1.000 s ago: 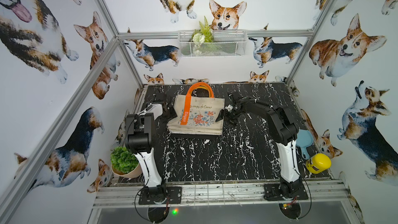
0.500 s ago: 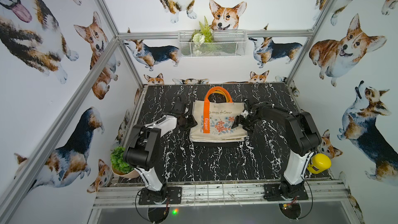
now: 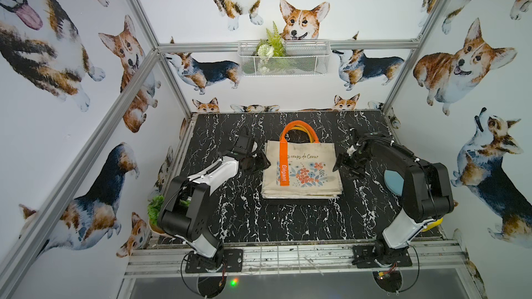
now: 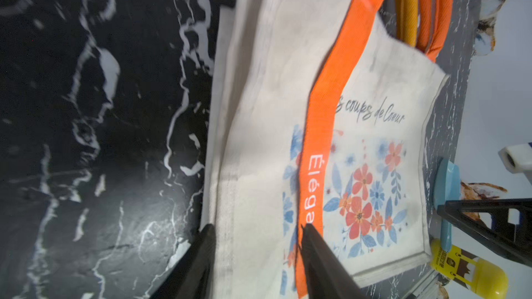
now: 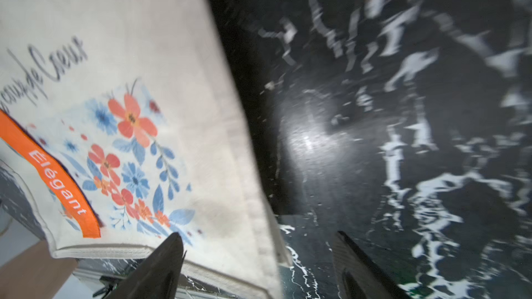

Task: Put away the canvas bag
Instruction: Move the canvas bag to the center of the board.

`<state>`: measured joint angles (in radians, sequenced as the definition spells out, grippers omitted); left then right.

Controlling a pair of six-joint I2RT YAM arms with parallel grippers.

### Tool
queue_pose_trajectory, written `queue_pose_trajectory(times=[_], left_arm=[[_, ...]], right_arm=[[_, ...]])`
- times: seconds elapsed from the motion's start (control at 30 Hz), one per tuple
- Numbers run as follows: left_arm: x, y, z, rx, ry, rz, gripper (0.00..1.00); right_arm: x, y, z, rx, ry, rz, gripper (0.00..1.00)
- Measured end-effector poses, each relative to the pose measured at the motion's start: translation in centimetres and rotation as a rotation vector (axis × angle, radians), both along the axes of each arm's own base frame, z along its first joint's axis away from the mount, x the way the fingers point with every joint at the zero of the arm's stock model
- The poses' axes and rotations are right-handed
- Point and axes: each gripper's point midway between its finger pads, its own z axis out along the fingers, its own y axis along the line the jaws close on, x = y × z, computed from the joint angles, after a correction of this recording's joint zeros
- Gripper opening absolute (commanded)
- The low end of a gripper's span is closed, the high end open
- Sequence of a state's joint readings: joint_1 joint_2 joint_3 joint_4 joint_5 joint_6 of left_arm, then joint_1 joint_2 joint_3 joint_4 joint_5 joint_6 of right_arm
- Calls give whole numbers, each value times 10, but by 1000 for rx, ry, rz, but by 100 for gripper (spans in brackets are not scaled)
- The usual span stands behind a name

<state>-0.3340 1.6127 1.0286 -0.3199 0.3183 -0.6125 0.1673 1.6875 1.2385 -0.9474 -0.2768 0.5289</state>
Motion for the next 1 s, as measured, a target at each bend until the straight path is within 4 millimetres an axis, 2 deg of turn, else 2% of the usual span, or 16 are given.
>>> queue_pose_trajectory(times=[0.1,0.23,0.37,0.47,0.53,0.67,0.87,1.0], left_arm=[[20,16,10,8,-23,17,52],[41,25,6,-3,-13,24,51],[58,20,-4,-26,9,10,51],[64,15,-13,-57,29,8,51],[65,12,-18,-77,44,12,51],[63,8,-21,-114,43,18,51],[38,11,-34,-133,73,27,51],[30,12,-42,-138,87,32,51]], right_arm=[[18,-13,13,-3,-40,-37,85],[50,-1,23,67,-91,-31,82],[76,13,19,138,-107,-22,81],[92,17,6,152,-95,-22,81],[93,17,-9,148,-65,-23,80],[88,21,-22,146,-34,-14,80],[73,39,-38,144,-9,47,80],[70,41,-43,143,-5,54,80]])
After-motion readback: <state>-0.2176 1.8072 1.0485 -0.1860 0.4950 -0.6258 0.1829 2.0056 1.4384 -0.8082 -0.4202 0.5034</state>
